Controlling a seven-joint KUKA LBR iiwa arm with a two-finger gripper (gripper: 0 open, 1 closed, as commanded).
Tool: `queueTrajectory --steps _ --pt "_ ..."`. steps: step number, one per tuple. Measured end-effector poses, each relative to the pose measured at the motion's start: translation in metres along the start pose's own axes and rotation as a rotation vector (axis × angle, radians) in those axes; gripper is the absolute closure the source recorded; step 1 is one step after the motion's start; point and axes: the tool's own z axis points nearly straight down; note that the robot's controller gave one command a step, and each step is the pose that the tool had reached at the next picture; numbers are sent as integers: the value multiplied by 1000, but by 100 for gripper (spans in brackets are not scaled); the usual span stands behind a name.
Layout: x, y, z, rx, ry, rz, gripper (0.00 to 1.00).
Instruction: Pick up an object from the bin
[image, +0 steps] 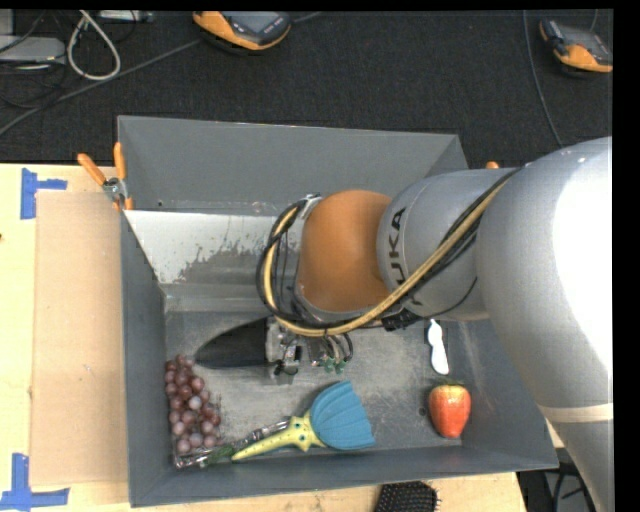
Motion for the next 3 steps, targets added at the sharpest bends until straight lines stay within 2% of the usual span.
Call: queueTrajectory --steps 2,3 --pt "0 0 0 0 1 3 100" --pt "16 -3 -120 -1 2 6 100"
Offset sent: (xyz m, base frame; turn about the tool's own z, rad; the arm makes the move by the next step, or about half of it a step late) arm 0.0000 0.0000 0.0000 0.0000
